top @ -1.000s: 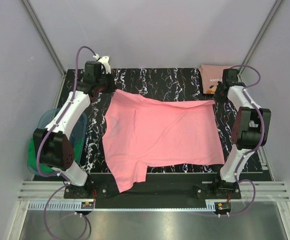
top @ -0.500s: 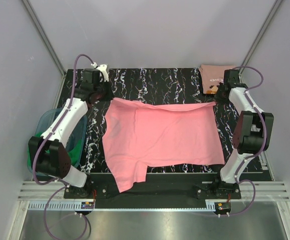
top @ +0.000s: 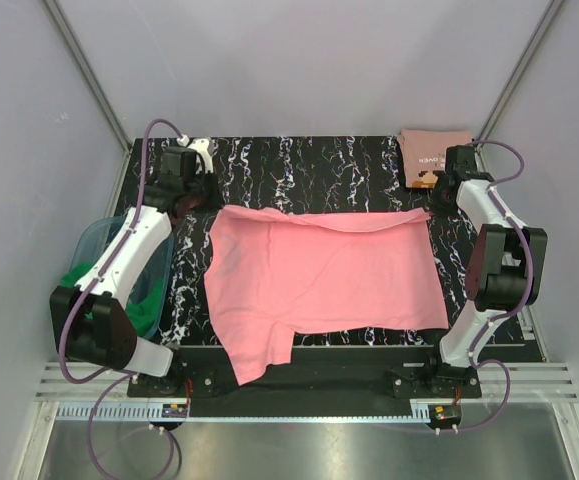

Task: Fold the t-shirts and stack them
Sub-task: Fold the tshirt

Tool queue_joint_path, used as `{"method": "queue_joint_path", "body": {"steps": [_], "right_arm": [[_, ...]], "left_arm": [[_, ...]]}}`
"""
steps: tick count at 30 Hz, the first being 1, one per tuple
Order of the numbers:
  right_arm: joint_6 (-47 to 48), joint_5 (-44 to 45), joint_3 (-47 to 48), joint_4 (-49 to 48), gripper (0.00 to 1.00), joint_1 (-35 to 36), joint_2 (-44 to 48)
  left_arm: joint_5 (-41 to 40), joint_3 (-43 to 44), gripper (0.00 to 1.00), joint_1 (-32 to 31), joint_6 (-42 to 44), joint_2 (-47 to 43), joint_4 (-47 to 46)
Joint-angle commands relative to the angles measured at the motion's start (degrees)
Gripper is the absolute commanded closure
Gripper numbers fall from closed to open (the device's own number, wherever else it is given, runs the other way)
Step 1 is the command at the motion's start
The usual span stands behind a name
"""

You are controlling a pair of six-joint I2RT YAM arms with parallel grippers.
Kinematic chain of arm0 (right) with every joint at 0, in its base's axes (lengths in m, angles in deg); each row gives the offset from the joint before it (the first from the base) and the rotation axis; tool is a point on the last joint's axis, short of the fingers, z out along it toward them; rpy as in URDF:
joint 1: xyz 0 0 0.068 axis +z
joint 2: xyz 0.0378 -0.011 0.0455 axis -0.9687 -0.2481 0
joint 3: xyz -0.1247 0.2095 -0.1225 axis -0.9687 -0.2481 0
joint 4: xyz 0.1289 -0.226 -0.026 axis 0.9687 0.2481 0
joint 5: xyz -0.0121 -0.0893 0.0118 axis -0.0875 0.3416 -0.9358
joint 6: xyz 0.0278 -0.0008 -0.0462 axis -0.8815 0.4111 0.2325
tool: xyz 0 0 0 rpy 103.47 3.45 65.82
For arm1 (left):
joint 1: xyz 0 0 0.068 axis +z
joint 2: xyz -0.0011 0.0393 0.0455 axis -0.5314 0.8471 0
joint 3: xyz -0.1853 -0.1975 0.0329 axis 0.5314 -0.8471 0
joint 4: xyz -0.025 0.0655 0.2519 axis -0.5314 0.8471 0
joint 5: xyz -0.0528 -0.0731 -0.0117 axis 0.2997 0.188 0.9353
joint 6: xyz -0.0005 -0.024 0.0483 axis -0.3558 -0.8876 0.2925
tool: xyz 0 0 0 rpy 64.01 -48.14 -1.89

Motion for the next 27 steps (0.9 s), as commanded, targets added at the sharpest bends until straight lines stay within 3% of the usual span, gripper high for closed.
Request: {"method": "queue_joint_path", "body": {"steps": [1,12,27], "right_arm": [[-0.53,1.25,-0.56,-0.3,1.0,-0.35,3.07],[-0.97,1.43,-0.39,-0.21,1.0,-0.79,2.1],[-0.89,1.34,-2.58,-0.65,1.0,-0.88,2.63]], "left_arm": [[-0.68,-1.64,1.0,-0.14,-1.29,-3.35,-0.59],[0.29,-8.58,1.0,-2.34,-4.37,-8.18,-1.3],[-1.91,-11.75,1.0,-2.34,-3.4,-10.47,0.72]]}}
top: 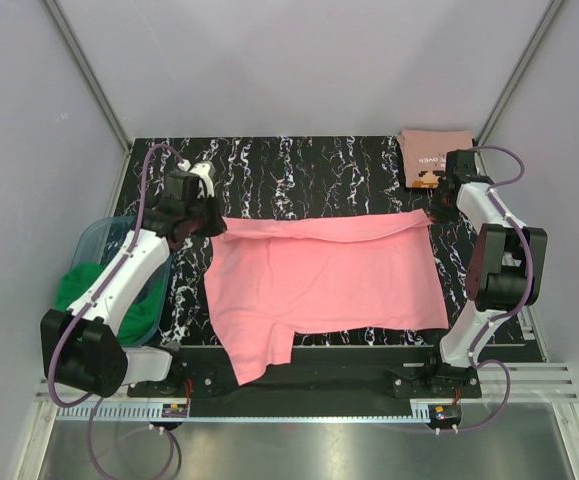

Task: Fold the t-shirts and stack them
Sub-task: Fold the tshirt

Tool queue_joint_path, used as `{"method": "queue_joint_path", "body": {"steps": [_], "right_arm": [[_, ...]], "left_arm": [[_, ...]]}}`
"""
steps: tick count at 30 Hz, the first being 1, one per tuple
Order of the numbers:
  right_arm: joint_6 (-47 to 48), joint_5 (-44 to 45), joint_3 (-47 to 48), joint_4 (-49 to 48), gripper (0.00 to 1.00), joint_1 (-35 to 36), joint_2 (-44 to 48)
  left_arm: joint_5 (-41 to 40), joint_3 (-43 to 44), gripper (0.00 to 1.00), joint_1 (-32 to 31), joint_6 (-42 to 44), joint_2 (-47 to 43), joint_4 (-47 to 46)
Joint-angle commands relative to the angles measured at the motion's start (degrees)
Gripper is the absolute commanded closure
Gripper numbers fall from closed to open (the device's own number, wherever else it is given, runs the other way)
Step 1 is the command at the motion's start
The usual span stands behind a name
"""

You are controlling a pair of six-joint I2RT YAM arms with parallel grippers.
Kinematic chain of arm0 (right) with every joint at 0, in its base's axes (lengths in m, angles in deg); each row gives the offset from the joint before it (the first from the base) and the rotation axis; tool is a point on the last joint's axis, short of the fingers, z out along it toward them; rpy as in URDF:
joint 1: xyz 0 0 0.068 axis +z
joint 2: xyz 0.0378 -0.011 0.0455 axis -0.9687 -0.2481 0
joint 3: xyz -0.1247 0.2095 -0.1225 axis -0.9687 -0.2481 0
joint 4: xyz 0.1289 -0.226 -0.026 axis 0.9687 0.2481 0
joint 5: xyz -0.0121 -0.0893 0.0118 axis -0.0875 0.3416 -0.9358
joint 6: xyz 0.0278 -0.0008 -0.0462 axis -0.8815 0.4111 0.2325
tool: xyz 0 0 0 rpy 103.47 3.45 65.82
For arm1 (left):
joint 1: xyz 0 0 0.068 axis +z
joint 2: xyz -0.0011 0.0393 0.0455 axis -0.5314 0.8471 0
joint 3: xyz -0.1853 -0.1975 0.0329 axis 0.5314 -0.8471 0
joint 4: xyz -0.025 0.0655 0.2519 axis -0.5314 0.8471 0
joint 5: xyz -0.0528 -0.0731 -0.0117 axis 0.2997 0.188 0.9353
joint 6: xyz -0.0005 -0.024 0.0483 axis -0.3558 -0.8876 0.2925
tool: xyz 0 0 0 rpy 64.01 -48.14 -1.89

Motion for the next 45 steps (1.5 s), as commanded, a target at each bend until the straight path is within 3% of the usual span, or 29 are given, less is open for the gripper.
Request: {"method": "queue_joint_path", "body": {"steps": [1,37,45], "right_arm": [[-0.36,0.46,-0.88,-0.74,1.0,-0.33,2.78],[-0.36,2.66,-6.06,-0.04,1.0,-0.33,4.19],[-1.06,3.89,-6.15,0.57,0.88,-0.33,2.08]], "left_arm": [[-1.34,-0.26,1.0,0.06,0.46,-1.99,-0.02],[-1.78,-3.07,1.0,0.06,0.91,-1.99,1.83],[-2.04,-4.74,0.98,0.06,0.29,-0.77,2.09]]}}
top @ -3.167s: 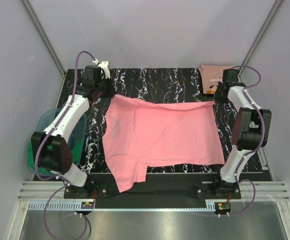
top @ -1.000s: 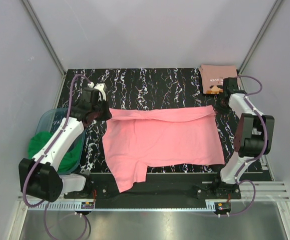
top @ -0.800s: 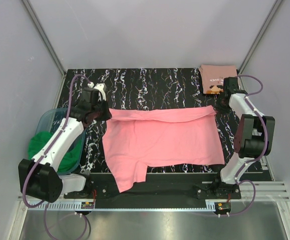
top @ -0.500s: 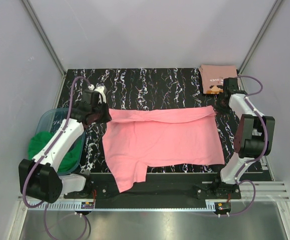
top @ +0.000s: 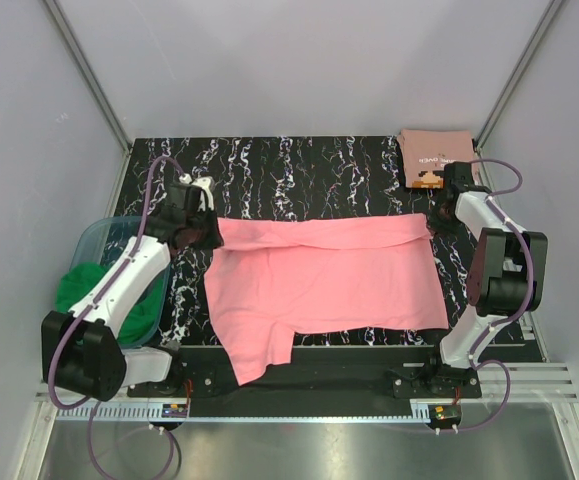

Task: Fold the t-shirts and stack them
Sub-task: Fold the tshirt

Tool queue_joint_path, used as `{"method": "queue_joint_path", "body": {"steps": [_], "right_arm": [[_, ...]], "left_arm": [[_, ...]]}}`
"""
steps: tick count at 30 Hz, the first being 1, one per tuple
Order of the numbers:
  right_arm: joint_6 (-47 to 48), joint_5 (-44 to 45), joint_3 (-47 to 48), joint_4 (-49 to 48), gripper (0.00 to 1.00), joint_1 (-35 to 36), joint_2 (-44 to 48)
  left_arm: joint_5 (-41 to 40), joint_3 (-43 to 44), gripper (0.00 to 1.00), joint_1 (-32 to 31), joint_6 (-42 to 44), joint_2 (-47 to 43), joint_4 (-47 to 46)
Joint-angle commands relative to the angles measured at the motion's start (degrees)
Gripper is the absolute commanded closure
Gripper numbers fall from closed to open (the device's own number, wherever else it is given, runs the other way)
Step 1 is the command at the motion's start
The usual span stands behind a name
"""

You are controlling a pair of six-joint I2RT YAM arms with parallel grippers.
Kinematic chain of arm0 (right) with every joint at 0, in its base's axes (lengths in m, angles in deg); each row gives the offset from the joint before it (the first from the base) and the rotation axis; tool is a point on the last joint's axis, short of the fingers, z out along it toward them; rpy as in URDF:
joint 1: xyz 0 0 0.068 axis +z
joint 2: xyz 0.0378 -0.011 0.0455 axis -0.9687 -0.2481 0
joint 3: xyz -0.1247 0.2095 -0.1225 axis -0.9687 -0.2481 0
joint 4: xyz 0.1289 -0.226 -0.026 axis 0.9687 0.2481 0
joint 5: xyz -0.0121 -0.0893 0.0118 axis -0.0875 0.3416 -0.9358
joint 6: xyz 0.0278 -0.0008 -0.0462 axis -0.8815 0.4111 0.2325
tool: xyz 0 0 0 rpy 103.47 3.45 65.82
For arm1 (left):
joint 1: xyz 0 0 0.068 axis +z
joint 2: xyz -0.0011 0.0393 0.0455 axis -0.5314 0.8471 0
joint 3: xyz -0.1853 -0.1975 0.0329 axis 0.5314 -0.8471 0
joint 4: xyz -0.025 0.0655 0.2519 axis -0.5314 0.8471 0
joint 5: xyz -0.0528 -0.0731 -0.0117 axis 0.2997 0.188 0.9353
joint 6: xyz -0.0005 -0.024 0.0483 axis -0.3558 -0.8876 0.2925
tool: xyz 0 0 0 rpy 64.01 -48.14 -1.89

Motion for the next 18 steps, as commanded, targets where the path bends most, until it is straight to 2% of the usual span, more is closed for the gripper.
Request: {"method": "queue_joint_path", "body": {"steps": [1,3,4,6,7,10,13,18], "right_arm": [[-1.13,2.32,0.21,0.27,0.87,-0.31,-0.52],[-1.57,3.02,-0.14,1.06,0.8,-0.31,-1.05],[-1.74,3.28,-0.23,1.24,0.75,-0.31,-1.05],[-1.83,4.07,0.47,2.2,0.64,-0.31,-0.53],[-1.83,4.25,0.91,2.29,0.55,-0.31,-0.27],[-1.22,0.05,3.19,0.63,0.47,-0.31,-0.17],[-2.09,-7.33,6.09,-2.27,0.48,-0.31,-2.1],[-5.16,-15.51,9.7,-4.2,0.59,-0.31,-6.4]], "left_arm": [[-0.55,-0.59,0.84,0.06,-0.01,0.68,-0.45],[-0.55,-1.11,0.78,0.06,-0.28,0.6,-0.27],[-1.42,-1.2,0.66,0.06,-0.54,0.33,-0.09],[-2.31,-1.38,0.55,0.06,-1.07,-1.24,0.35],[-2.22,-1.12,0.51,0.06,-1.16,-1.77,0.35],[-2.57,1.08,0.46,0.06,-1.95,-3.01,-0.18],[-1.44,4.14,0.45,0.15,-2.74,-0.04,-2.46],[0.94,10.48,0.5,0.85,-4.93,9.54,-4.83]]}}
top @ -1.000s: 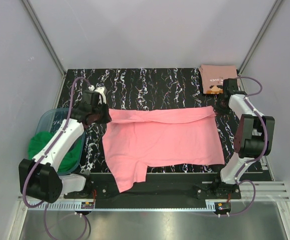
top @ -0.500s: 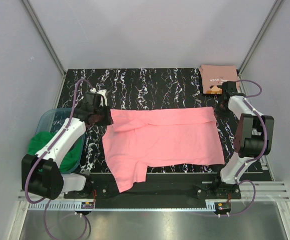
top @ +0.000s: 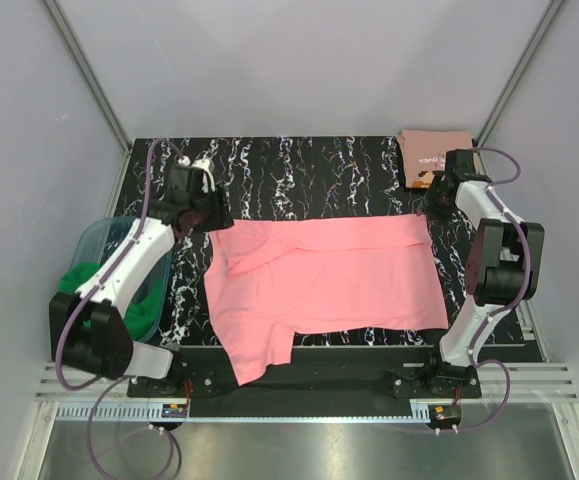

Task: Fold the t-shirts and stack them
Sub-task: Fold the tshirt

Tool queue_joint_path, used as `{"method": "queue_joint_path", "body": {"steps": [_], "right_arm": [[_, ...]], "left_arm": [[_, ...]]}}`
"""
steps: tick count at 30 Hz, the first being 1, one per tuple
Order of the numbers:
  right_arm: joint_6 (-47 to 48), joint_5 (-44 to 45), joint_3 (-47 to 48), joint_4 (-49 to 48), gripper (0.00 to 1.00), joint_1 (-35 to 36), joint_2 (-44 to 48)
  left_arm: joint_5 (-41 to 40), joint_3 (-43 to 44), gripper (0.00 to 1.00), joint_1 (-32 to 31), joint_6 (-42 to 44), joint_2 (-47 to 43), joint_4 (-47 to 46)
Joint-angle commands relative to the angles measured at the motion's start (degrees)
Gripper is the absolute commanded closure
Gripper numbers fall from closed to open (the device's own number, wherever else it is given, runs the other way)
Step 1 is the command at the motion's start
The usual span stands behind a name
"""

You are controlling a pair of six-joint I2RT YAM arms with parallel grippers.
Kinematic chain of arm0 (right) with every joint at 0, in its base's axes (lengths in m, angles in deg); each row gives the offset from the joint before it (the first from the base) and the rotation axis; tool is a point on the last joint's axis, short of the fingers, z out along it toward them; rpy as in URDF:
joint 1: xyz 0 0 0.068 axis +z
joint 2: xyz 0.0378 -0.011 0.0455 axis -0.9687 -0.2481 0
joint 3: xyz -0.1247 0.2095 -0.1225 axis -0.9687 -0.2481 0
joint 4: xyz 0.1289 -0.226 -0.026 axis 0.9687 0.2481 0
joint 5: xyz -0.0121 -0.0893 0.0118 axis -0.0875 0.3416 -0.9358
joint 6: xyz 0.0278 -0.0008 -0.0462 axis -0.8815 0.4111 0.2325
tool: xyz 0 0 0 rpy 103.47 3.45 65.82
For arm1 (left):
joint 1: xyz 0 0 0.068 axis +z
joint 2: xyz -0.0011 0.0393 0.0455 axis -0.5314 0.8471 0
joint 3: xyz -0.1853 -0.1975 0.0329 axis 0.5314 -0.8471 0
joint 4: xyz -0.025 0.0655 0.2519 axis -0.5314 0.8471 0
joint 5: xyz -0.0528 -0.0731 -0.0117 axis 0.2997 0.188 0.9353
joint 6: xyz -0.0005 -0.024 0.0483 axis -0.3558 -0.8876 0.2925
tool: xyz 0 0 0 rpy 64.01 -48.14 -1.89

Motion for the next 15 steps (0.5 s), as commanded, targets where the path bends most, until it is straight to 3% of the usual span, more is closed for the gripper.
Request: {"method": "queue_joint_path", "body": {"steps": [1,6,10,15], "right_arm": [[-2.64,-7.54,2.97,-3.07,0.6,-0.13,-2.65],[-2.38,-7.38,5.07,-2.9,0.73,-0.13,-4.76],[-1.06,-7.99,7.8,-1.93,0.86,-0.13,-7.05],[-2.02,-7.99,9.21,-2.63,0.92,-0.13,-10.47]], "left_arm": [[2.42,4.76,0.51,1.11,-2.68,6.25,-5.21],[6.02,9.24,0.67,4.36,-6.99,17.4,-5.3],[7.88,9.68,0.71,6.3,-9.45,21.99,-8.37],[7.44,12.58,0.75,7.62,-10.59,27.44,-7.85]]}}
